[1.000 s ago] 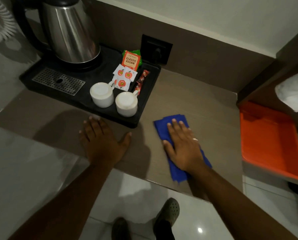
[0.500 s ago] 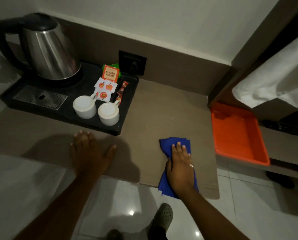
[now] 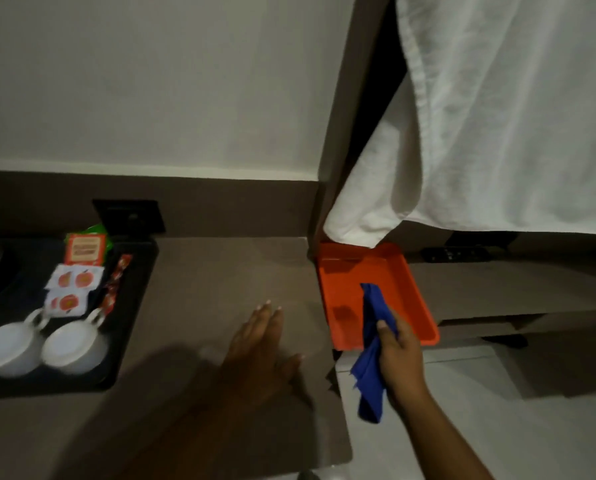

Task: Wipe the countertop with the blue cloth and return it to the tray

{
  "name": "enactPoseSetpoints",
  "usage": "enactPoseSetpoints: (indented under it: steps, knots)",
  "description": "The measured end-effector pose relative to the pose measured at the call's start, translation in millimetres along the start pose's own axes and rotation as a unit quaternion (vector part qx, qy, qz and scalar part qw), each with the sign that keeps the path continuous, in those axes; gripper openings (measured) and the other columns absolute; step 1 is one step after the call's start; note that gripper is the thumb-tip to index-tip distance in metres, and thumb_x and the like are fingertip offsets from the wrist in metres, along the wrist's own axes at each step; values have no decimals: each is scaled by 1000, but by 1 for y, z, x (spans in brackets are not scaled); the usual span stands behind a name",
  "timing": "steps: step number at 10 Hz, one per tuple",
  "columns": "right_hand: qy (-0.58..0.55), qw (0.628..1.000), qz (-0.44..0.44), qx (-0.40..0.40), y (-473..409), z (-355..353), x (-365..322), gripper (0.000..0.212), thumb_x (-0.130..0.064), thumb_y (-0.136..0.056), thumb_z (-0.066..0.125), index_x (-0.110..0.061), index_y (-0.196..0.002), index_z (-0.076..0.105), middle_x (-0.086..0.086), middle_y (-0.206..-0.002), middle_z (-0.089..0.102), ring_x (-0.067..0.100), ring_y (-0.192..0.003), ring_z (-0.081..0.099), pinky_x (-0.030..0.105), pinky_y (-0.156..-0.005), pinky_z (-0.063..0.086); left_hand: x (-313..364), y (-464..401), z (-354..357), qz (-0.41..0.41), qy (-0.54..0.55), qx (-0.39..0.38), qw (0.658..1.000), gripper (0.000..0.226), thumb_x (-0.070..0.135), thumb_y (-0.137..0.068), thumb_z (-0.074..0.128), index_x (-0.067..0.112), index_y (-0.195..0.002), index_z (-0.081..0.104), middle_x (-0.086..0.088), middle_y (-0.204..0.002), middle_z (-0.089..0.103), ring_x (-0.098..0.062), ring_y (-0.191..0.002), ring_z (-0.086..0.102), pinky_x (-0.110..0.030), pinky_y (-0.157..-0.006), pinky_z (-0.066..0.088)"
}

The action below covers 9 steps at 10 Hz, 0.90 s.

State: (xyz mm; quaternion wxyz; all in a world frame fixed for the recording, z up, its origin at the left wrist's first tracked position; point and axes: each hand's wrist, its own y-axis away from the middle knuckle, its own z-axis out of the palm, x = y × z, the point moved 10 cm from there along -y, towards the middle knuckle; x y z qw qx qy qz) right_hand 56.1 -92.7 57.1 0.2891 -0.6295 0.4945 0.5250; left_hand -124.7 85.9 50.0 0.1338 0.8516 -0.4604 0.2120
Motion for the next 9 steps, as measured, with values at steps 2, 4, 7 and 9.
enactPoseSetpoints:
  steps: [2, 4, 7, 9]
  knots:
    - [221, 972, -65, -44, -135, -19, -6, 46, -14, -99, 43, -7, -144, 37, 19, -143, 48, 35, -129, 47, 38, -107, 36, 79, -124, 63, 38, -82, -58, 994, 98, 71, -88, 39, 10, -156, 4, -17, -166, 3, -32, -153, 6, -44, -123, 10]
    - [409, 888, -73, -199, -203, 53, 85, 68, -45, -100, 32, -5, -151, 14, 22, -158, 3, 38, -147, 9, 44, -119, 10, 75, -183, 138, -35, -152, -124, 980, 101, 74, -88, 23, 5, -154, -11, -20, -164, -14, -33, -152, -16, -47, -122, -11]
    - [505, 827, -118, -215, -210, 58, 106, 84, -67, -91, 15, -13, -149, -14, 9, -158, -22, 22, -144, -24, 43, -116, -14, 65, -188, 149, -8, -198, -115, 973, 104, 79, -82, 5, 5, -153, -12, -21, -164, -14, -33, -152, -16, -45, -120, -15]
    - [455, 865, -129, -169, -177, 35, 56, 85, -64, -93, 28, -9, -151, 1, 14, -161, -4, 26, -149, -8, 45, -119, -2, 55, -164, 88, 14, -172, -44, 984, 106, 82, -79, 11, 10, -156, 11, -16, -166, 8, -31, -154, 4, -42, -122, -2]
